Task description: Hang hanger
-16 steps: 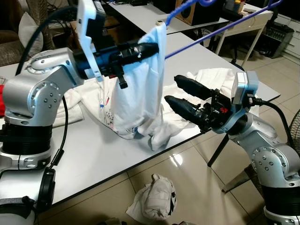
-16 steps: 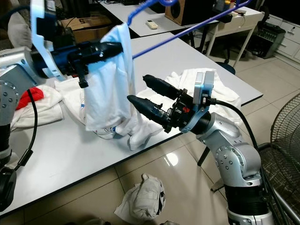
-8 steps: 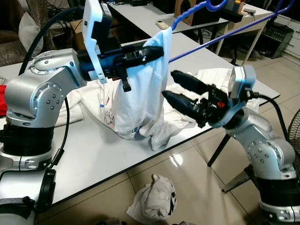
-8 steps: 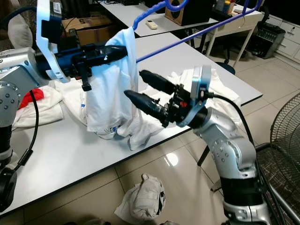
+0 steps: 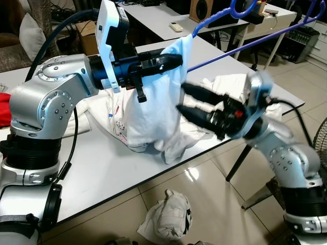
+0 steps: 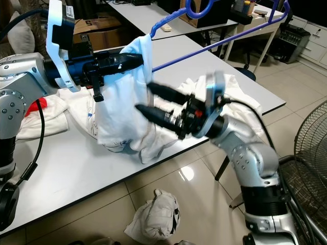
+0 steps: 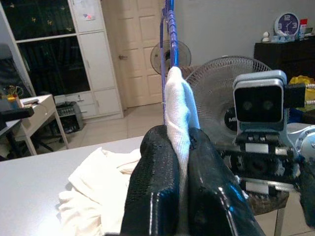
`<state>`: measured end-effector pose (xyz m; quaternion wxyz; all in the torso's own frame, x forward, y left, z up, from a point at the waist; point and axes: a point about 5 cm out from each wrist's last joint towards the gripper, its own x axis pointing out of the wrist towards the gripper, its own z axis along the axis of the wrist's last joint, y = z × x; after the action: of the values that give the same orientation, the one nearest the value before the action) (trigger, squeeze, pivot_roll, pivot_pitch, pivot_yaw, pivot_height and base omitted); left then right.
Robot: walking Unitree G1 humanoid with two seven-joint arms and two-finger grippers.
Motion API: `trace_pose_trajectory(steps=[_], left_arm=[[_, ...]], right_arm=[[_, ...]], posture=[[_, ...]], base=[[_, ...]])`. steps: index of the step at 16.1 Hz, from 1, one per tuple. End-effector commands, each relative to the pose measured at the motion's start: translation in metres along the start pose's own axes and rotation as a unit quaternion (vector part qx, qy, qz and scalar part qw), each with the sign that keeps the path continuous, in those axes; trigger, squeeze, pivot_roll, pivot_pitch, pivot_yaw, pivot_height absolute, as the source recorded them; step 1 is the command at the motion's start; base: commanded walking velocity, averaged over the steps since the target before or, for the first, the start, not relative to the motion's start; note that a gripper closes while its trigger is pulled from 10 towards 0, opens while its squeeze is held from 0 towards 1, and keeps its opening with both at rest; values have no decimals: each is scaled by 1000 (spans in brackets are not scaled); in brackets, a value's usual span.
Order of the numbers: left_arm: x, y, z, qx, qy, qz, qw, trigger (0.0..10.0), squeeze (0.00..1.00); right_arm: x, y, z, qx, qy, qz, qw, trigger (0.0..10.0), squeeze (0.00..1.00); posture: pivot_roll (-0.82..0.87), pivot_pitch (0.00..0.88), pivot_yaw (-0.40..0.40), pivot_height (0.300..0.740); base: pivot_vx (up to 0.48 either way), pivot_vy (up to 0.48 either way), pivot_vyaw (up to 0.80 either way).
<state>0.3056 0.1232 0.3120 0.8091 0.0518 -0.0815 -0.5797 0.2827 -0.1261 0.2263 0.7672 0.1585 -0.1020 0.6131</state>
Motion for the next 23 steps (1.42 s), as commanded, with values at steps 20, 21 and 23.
trace_pose_trajectory(steps=[20, 21, 23], left_arm=[[15, -11, 12, 18, -10, -32, 999, 0, 0], [16, -10, 11, 17, -10, -30, 999, 0, 0], [16, -9, 10, 17, -9, -27, 999, 0, 0]], right_arm=[[-3, -17, 8, -11, -14, -31, 999, 10000, 0], [1, -17, 8, -8, -15, -24, 1000, 10000, 0], [4, -18, 6, -5, -13, -15, 1000, 10000, 0]], posture=[[-85, 10, -17, 740], [-85, 11, -17, 740], [-84, 12, -19, 740]], base=[[0, 0, 0], [0, 0, 0], [0, 0, 0]])
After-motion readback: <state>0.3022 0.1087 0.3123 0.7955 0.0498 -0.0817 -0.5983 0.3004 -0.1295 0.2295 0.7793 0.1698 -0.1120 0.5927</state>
